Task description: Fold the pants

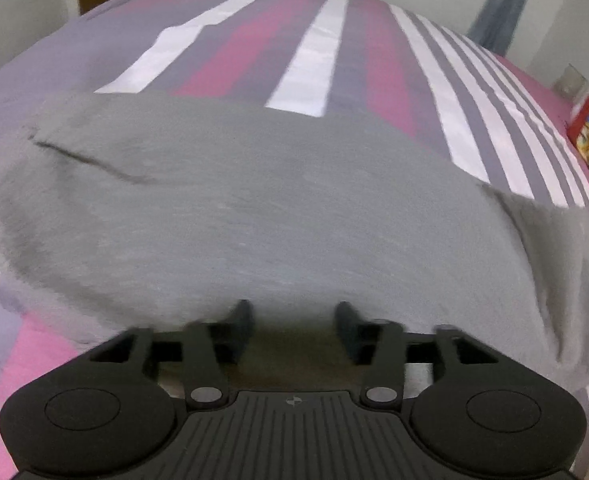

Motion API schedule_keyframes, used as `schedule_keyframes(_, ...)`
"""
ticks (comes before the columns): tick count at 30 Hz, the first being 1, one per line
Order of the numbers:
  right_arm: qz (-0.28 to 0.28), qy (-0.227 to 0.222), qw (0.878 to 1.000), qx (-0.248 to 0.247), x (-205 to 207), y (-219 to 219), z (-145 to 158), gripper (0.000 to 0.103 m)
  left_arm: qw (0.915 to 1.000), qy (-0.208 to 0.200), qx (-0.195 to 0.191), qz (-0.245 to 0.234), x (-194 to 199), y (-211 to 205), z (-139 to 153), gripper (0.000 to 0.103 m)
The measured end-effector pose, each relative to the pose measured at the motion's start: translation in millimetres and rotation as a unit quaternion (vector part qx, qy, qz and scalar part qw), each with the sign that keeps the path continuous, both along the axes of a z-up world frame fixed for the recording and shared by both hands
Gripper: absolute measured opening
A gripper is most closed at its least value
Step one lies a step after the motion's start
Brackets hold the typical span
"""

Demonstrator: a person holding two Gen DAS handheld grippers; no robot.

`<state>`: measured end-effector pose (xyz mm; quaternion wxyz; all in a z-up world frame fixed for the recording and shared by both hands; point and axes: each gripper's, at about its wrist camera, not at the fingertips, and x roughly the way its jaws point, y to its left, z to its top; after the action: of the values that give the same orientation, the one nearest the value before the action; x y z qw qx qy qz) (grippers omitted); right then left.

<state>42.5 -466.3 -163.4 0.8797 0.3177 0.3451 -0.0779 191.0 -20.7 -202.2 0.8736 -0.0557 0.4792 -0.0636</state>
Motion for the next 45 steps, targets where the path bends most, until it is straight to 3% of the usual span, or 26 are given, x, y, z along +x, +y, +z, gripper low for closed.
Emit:
schedule_keyframes(4, 0.013, -0.025, 1.0, -0.013, 14, -10, 8, 0.031, 0.9996, -0.007, 0.026, -0.01, -6, -12, 0, 0.061)
schedule_keyframes(10, 0.0, -0.051, 0.998, -0.042, 51, -37, 24, 0.029, 0.9991, -0.009, 0.038, -0.016, -10, -19, 0, 0.07)
schedule_keyframes(15, -0.018, 0.0, 0.999, -0.039, 93, -69, 5, 0.034, 0.9988, -0.011, 0.042, -0.02, -8, -23, -4, 0.074)
schedule_keyframes(16, -0.023, 0.01, 0.999, -0.046, 99, -73, 2, 0.031, 0.9988, -0.011, 0.043, -0.021, -8, -23, -4, 0.075)
schedule_keyframes(18, -0.034, 0.018, 0.997, -0.068, 104, -78, 2, 0.009, 0.9987, -0.011, 0.044, -0.022, -7, -24, -4, 0.076)
schedule_keyframes(22, -0.041, -0.03, 0.987, -0.152, 84, -72, 39, 0.007, 0.9985, -0.013, 0.047, -0.027, -6, -23, -5, 0.077)
schedule_keyframes(26, -0.054, -0.056, 0.973, -0.218, 28, -67, 60, 0.007, 0.9985, -0.016, 0.045, -0.028, -7, -23, -5, 0.077)
schedule_keyframes(33, -0.086, 0.045, 0.981, -0.168, -34, -86, -12, 0.011, 0.9978, -0.022, 0.054, -0.031, -11, -26, -7, 0.079)
schedule_keyframes(36, -0.1, 0.039, 0.984, -0.14, -42, -94, -10, 0.021, 0.9978, -0.02, 0.055, -0.031, -10, -26, -6, 0.079)
schedule_keyframes(45, -0.13, 0.03, 0.988, -0.075, -58, -120, -8, 0.024, 0.9973, -0.022, 0.062, -0.032, -10, -29, -7, 0.081)
